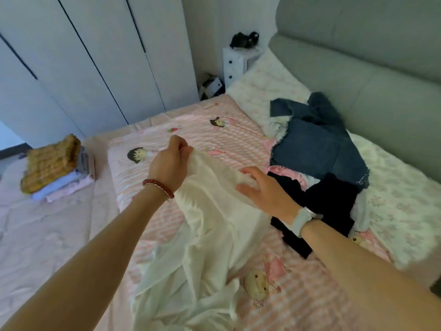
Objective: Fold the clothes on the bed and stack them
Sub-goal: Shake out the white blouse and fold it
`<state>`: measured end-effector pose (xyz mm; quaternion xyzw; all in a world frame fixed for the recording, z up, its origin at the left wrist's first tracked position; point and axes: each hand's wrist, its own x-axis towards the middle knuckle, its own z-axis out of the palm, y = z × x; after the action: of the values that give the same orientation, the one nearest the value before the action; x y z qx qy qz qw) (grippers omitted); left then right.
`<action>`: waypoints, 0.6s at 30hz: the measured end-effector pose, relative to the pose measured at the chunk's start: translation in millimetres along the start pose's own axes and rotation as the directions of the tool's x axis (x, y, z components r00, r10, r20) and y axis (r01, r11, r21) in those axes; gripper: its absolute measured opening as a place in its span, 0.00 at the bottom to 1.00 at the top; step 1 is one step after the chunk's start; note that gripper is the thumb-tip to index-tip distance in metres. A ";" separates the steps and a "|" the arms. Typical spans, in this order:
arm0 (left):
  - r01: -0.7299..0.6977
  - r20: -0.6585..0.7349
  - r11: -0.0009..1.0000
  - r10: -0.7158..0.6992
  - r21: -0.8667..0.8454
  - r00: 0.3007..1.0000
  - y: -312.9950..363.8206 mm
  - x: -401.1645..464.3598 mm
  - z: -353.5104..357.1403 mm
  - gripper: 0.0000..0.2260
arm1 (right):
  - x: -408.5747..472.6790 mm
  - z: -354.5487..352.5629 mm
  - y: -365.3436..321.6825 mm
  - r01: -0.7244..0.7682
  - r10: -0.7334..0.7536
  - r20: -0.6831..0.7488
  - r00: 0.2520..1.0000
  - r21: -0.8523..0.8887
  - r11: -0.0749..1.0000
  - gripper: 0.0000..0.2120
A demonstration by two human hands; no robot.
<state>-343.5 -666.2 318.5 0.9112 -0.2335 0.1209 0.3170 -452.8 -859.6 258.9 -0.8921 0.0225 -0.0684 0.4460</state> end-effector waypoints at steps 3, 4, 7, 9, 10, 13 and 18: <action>-0.041 -0.218 0.991 0.013 -0.124 0.976 32.7 5.5 -65.9 0.03 | -4.6 -32.0 -53.0 0.190 -0.200 -0.012 0.980 -0.260 0.947 0.17; -0.050 -0.286 0.985 0.001 -0.164 0.958 42.3 6.1 -88.2 0.04 | -7.3 -45.0 -71.3 0.190 -0.219 -0.070 0.973 -0.288 0.938 0.15; -0.156 -0.371 0.964 0.068 -0.214 0.926 66.0 0.5 -150.4 0.03 | -16.0 -88.7 -126.2 0.130 -0.256 -0.302 0.918 -0.379 0.916 0.14; -0.254 -0.323 0.949 0.185 -0.187 0.928 77.1 -9.9 -181.9 0.06 | -22.1 -116.3 -157.2 0.101 -0.326 -0.432 0.841 -0.467 0.879 0.14; -0.268 -0.248 0.950 0.224 -0.161 0.942 79.7 -16.3 -193.9 0.08 | -25.7 -128.2 -170.5 0.087 -0.344 -0.488 0.802 -0.474 0.876 0.13; -0.223 0.089 0.974 0.220 0.036 0.972 72.6 -40.3 -212.0 0.10 | -40.2 -152.8 -193.3 0.019 -0.300 -0.585 0.753 -0.436 0.900 0.13; -0.160 0.137 0.987 0.154 0.029 0.978 54.2 -76.8 -205.1 0.08 | -63.0 -150.9 -190.5 -0.138 -0.051 -0.329 0.943 -0.526 0.839 0.14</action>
<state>-451.7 -546.7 476.4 0.9021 -0.3231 0.0885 0.2720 -540.5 -858.3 494.1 -0.9565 0.1355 -0.1972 0.1667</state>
